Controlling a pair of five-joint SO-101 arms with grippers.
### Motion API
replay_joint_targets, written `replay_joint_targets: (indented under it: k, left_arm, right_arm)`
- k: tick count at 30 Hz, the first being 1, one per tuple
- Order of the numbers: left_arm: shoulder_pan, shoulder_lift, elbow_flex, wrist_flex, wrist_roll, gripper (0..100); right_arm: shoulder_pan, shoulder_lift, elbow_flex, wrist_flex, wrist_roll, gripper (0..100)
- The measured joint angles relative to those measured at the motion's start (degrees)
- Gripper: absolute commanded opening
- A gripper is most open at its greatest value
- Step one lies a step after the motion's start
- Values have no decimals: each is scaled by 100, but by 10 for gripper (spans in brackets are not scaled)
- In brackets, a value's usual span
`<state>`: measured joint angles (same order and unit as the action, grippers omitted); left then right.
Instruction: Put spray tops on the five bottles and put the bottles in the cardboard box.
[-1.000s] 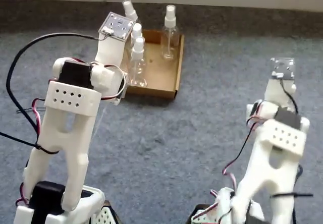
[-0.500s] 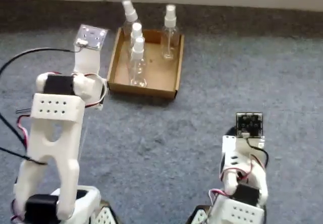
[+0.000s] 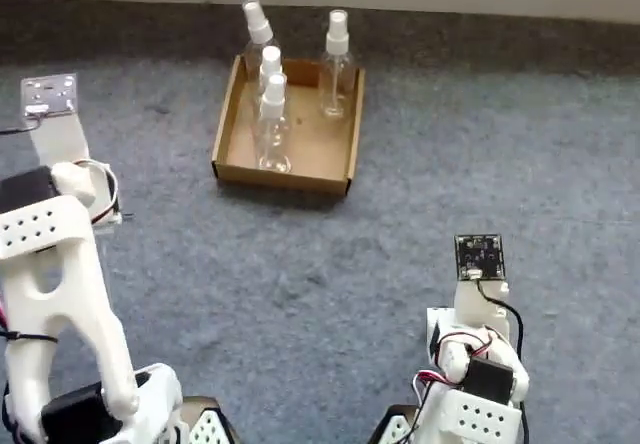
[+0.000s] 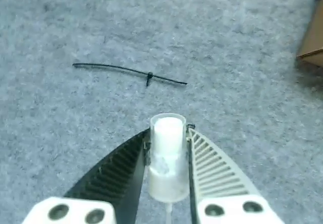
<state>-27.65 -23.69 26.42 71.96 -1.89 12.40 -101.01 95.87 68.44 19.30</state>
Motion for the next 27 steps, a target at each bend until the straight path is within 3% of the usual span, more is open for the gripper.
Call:
replay_joint_targets:
  k: [5,11,15,20,27]
  left_arm:
    - [-571,0,738,-563,0,21]
    - [-536,0,1609,-1644,-79,21]
    - [-158,0,1679,-2066,-607,21]
    - [484,35,1679,-2497,-695,21]
    - [1213,1292,1380,-3226,-712,21]
  right_arm:
    - [0,-246,0,70,0,74]
    - [0,-308,0,70,0,74]
    - [0,-308,0,70,0,74]
    - [0,-308,0,70,0,74]
    - [0,-308,0,70,0,74]
